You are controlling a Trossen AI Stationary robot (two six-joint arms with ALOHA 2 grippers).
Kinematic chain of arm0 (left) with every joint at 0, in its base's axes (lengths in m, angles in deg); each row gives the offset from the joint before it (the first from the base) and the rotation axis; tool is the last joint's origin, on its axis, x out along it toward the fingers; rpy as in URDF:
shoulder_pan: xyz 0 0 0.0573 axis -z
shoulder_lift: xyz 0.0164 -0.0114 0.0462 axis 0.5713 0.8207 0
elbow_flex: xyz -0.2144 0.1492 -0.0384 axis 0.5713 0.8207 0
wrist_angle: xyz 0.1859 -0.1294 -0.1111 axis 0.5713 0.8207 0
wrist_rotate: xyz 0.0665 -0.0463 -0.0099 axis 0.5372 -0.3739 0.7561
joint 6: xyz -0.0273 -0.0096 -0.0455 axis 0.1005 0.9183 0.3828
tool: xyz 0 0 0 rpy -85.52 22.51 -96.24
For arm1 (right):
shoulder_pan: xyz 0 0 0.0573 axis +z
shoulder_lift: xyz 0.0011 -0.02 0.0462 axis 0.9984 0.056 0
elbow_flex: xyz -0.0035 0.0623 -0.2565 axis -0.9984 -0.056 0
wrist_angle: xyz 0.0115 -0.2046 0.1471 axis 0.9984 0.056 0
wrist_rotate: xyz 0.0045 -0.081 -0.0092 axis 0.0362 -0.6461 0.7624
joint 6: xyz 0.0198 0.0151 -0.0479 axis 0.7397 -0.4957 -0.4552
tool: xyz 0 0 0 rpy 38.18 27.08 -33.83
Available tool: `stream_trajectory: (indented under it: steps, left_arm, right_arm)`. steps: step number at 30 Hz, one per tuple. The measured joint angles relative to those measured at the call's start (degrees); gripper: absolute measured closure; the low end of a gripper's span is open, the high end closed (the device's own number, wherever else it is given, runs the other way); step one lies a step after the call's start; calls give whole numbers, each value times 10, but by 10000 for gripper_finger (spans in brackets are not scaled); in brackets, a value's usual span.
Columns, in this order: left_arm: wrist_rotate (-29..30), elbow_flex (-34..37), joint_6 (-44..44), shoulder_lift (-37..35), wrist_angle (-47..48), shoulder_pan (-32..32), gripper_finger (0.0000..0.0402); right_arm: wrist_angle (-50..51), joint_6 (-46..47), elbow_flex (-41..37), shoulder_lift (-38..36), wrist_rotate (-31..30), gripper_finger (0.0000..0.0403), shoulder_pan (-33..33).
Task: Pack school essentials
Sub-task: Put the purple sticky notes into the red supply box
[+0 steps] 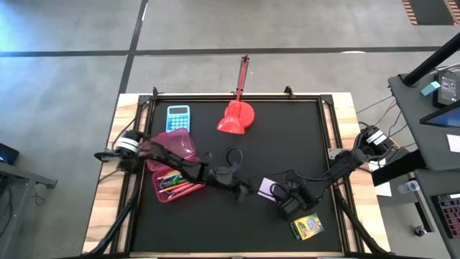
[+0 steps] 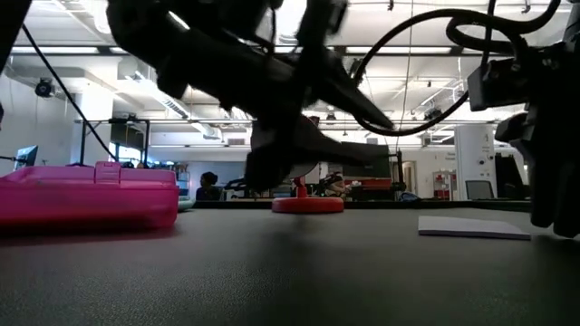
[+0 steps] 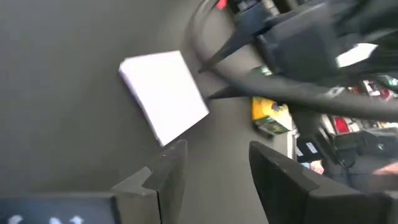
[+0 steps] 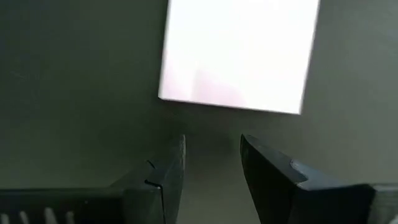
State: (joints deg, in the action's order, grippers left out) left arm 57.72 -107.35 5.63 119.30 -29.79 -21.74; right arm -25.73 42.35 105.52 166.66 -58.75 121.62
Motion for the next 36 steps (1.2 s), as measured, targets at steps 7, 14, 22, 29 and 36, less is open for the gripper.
stream_trajectory:
  steps: [7,14,22,29,36]
  left_arm:
    - [-1,-75,56,61,38,0,244]
    - [34,-129,83,78,161,0,244]
    - [72,-136,99,78,192,-4,244]
    - [74,-131,112,78,226,-6,244]
    - [78,-129,113,78,225,-13,244]
  right_arm:
    - [-108,-6,-37,-2,-3,257,-8]
    - [-124,-6,-41,-3,-5,257,-21]
    - [-163,-18,-45,0,-40,257,-34]
    - [-128,-21,-35,-7,-7,257,-33]
    - [-134,-29,-34,14,-4,257,-43]
